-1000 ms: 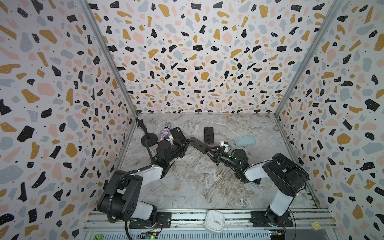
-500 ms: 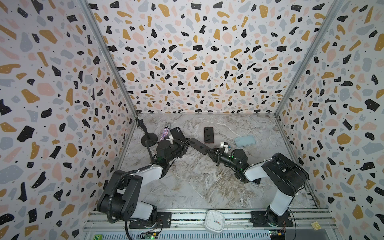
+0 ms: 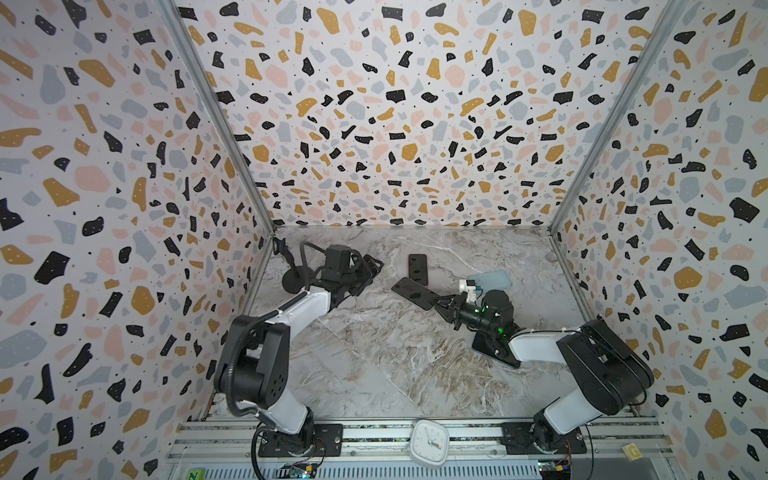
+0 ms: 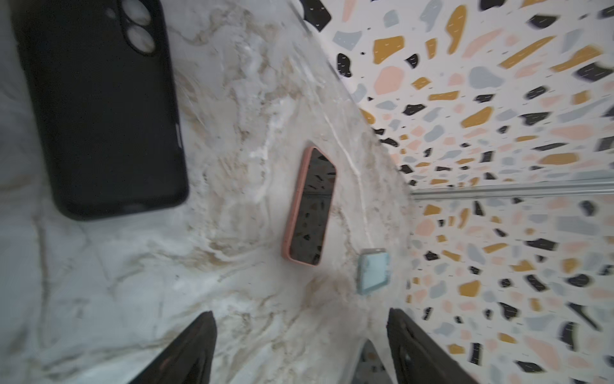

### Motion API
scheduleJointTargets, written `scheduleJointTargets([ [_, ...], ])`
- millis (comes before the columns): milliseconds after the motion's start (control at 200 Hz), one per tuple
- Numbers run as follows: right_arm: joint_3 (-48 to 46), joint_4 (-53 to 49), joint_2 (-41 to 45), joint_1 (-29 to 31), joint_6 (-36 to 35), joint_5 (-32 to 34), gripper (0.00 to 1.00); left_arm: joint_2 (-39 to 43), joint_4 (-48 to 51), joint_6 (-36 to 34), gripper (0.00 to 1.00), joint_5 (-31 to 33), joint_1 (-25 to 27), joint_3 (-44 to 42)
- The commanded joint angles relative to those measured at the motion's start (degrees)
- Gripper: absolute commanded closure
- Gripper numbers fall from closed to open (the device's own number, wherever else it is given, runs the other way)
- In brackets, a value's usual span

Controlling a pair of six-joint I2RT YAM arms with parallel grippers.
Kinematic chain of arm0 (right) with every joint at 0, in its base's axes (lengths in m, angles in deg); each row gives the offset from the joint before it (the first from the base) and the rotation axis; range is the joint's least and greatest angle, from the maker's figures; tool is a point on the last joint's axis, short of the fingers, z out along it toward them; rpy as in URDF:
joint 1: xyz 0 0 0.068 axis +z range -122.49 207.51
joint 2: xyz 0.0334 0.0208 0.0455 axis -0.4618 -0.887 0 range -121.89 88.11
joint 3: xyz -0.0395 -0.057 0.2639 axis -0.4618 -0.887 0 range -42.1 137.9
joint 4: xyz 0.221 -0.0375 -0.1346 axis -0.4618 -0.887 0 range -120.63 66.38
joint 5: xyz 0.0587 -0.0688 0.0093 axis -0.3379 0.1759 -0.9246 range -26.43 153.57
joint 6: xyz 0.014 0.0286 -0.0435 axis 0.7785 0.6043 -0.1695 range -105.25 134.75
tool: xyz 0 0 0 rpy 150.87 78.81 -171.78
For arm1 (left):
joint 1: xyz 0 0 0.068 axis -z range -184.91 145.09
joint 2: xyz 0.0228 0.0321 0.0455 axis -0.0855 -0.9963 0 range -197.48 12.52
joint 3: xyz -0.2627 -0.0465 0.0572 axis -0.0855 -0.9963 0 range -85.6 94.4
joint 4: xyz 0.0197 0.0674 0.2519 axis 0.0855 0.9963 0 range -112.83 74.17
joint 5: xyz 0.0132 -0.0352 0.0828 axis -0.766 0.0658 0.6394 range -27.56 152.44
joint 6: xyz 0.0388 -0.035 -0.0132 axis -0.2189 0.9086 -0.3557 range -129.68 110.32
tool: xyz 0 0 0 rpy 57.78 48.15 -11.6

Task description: Put the phone into the phone case

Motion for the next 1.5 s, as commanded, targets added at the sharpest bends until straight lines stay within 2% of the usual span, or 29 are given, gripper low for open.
scheduleJointTargets([
  [0,3.63,-8.95,4.25,-0.70,-11.44,-3.27,0.98,-5.57,12.73,-11.30,0.17,4.69,-0.17,6.01],
  [250,4.98,-17.08,7.44,-1.94,-20.48,-4.18,0.98,-15.70,16.75,-15.52,0.16,7.95,-0.15,15.66],
  [641,4.75,-17.13,7.50,-4.14,-22.80,-6.45,0.98,-22.08,20.35,-18.16,0.16,9.97,-0.26,22.94],
  [1171,3.95,-16.78,8.46,-6.24,-23.99,-7.37,0.97,-20.39,16.28,-15.28,0.16,5.75,1.70,15.10],
  [1377,3.14,-17.11,9.44,-7.37,-24.43,-7.37,0.97,-15.19,13.11,-11.52,0.16,4.20,4.64,9.08],
  [1497,2.76,-17.03,9.68,-7.70,-24.61,-7.38,0.98,-11.00,9.38,-6.52,0.16,3.76,6.91,3.91],
])
